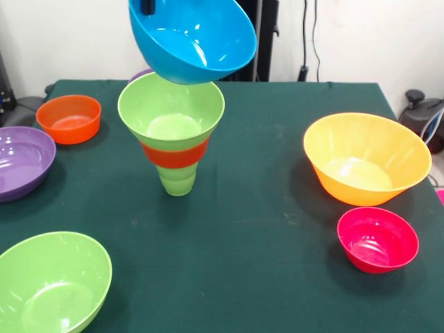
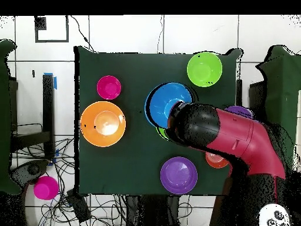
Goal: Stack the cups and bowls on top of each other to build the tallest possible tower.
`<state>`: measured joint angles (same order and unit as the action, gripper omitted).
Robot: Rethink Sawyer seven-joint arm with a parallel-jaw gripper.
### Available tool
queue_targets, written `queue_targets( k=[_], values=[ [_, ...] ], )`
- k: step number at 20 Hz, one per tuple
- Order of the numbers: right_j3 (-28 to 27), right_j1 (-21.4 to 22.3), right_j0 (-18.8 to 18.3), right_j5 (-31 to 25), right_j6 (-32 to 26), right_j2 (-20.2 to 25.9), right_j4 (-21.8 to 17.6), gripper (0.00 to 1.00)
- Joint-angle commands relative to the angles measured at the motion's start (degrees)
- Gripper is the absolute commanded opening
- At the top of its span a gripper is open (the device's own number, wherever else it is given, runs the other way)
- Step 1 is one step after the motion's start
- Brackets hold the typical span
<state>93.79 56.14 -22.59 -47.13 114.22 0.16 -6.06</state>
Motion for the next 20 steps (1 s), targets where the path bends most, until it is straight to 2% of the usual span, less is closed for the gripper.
queue_targets(
  k=[1,20],
  values=[
    [3.9,-1.4,1.7,1.7,-5.6,5.8,-3.4,0.00],
    [2.3,-2.9,-0.5,1.8,-8.6,7.8,-4.1,0.00]
  ],
)
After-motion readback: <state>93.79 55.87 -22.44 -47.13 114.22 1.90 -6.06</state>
